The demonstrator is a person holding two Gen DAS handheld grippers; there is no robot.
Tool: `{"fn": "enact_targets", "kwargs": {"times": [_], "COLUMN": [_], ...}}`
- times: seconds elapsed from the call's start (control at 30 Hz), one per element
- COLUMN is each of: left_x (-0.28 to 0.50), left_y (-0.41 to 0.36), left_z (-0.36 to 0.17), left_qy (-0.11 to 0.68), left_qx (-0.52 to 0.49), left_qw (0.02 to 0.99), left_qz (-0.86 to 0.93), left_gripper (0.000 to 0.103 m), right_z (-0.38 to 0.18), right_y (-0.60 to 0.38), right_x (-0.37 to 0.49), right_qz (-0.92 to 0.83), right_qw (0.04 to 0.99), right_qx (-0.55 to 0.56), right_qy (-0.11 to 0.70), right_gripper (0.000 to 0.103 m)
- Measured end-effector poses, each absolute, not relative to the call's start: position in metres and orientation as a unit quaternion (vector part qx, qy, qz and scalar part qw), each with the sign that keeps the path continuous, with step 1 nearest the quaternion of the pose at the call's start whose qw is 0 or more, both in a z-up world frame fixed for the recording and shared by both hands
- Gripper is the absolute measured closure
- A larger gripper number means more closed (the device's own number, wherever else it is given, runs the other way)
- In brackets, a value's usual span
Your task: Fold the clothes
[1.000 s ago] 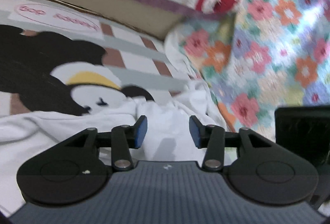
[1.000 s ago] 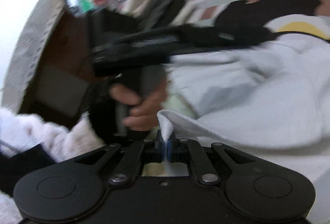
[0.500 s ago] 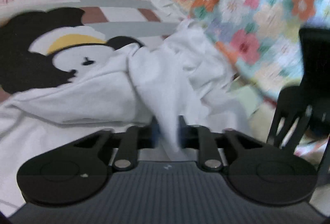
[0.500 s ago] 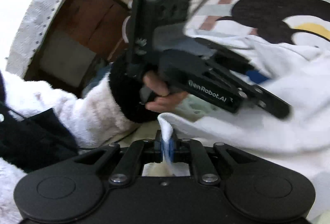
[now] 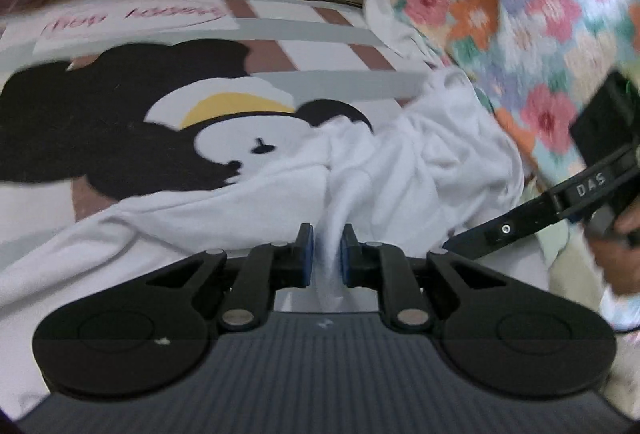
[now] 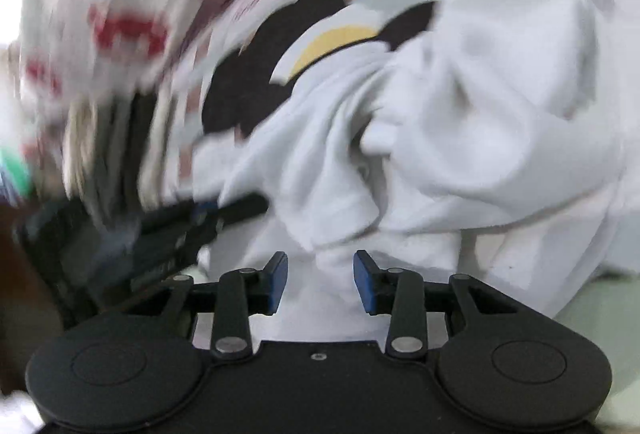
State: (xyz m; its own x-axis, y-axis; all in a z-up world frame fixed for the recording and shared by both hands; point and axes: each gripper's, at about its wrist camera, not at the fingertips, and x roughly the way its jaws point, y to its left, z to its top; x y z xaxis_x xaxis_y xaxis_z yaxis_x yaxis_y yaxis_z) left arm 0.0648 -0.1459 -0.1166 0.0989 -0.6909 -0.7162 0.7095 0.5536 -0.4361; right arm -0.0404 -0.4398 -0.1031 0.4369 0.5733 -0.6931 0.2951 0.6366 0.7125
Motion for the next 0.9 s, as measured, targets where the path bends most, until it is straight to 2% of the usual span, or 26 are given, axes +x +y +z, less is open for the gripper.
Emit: {"fn": "enact_targets", "kwargs": {"times": [0.13, 0.2, 0.23, 0.3, 0.33, 0.37, 0.4, 0.43, 0.53, 0.67, 0.77, 0.9], "left_x": [0.071, 0.072, 0.072, 0.072, 0.072, 0.071, 0.071, 0.07, 0.07, 0.066, 0.063, 0.054], "left_y": [-0.141, -0.139, -0.139, -0.138, -0.137, -0.135, -0.134, -0.132, -0.121, -0.114, -0.114, -0.125], "left_z": [-0.121, -0.122, -0.121, -0.119, -0.117, -0.115, -0.113, -0.108, -0.087, -0.062, -0.057, -0.066], "left_qy": [0.489, 0.492, 0.49, 0.485, 0.481, 0.477, 0.472, 0.462, 0.424, 0.386, 0.379, 0.371], "left_qx": [0.0, -0.015, -0.019, -0.019, -0.015, -0.011, -0.008, -0.008, -0.026, -0.031, -0.047, -0.037], "left_qw": [0.744, 0.738, 0.736, 0.739, 0.744, 0.749, 0.755, 0.761, 0.771, 0.784, 0.773, 0.763], "left_qz": [-0.455, -0.462, -0.466, -0.467, -0.463, -0.459, -0.456, -0.456, -0.474, -0.485, -0.506, -0.528], "left_gripper": [0.09, 0.09, 0.09, 0.09, 0.09, 0.09, 0.09, 0.09, 0.09, 0.077, 0.074, 0.062], "right_z": [-0.107, -0.109, -0.111, -0.115, -0.115, -0.111, -0.106, -0.099, -0.072, -0.04, -0.014, -0.001], "right_y": [-0.431, -0.427, -0.428, -0.428, -0.427, -0.425, -0.422, -0.419, -0.414, -0.408, -0.392, -0.374], "right_x": [-0.033, -0.03, -0.028, -0.028, -0.028, -0.027, -0.027, -0.026, -0.021, -0.008, -0.001, 0.013], "right_qz": [0.081, 0.062, 0.047, 0.023, 0.018, 0.021, 0.027, 0.038, 0.07, 0.108, 0.151, 0.16], "right_qw": [0.739, 0.75, 0.756, 0.771, 0.78, 0.791, 0.801, 0.812, 0.841, 0.856, 0.871, 0.877], "right_qx": [0.42, 0.414, 0.417, 0.418, 0.414, 0.406, 0.396, 0.382, 0.342, 0.327, 0.29, 0.226], "right_qy": [0.52, 0.512, 0.502, 0.48, 0.468, 0.458, 0.448, 0.44, 0.414, 0.385, 0.368, 0.392], "right_gripper": [0.056, 0.05, 0.042, 0.041, 0.049, 0.074, 0.086, 0.091, 0.094, 0.097, 0.099, 0.1]}}
